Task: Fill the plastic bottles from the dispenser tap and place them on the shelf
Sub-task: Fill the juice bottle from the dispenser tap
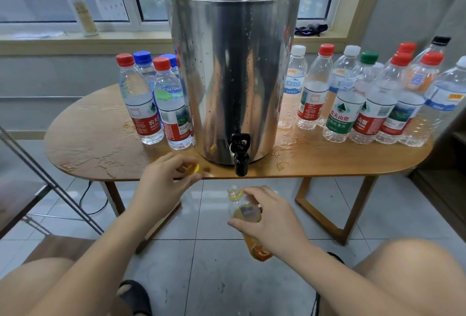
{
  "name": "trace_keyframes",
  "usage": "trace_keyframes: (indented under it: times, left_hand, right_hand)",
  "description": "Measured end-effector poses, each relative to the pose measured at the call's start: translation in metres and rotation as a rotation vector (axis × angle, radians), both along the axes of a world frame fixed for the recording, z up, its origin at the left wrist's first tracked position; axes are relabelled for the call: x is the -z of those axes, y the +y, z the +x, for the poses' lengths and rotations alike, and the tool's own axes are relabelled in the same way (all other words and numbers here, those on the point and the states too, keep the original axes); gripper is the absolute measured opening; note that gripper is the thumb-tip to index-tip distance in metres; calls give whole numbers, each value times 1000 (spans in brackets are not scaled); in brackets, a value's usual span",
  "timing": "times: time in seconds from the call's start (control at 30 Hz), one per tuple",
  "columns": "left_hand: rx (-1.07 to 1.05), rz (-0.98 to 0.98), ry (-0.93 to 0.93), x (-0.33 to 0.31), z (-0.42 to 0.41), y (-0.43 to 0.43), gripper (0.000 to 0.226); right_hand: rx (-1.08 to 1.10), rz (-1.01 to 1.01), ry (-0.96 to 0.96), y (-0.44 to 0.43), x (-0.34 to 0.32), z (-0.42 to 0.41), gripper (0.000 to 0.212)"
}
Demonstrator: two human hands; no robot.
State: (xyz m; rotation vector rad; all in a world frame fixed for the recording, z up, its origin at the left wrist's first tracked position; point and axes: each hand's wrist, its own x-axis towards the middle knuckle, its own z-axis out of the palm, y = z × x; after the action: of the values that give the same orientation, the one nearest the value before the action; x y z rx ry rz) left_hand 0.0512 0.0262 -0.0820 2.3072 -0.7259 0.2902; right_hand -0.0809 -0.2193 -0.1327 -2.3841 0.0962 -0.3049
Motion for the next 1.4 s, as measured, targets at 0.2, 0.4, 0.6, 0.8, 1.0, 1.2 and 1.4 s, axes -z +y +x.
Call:
trace_keyframes:
  times: [0.2, 0.4, 0.6, 0.8, 1.0, 1.2, 1.4]
  left_hand:
    - [-61, 88, 80, 4, 19, 8, 36]
    - [-64, 32, 90, 0, 17, 5, 40]
    - [36, -206, 61, -21, -9, -15, 34]
    - [167, -390, 137, -42, -32, -49, 24]
    - [174, -463, 196, -52, -34, -73, 19]
    - [126, -493, 205, -57, -32, -83, 30]
    - [58, -514, 241, -61, -28, -92, 49]
  right_hand:
    - [9, 23, 9, -1, -1, 0, 74]
    - [37, 40, 11, -3, 0, 0, 79]
    - [57, 68, 7, -3, -2, 1, 76]
    - [89, 83, 24, 0, -3, 5, 72]
    - [107, 117, 24, 0, 2, 8, 73]
    - [110, 110, 20, -2, 3, 10, 72]
    - [107, 124, 23, -1, 3, 11, 72]
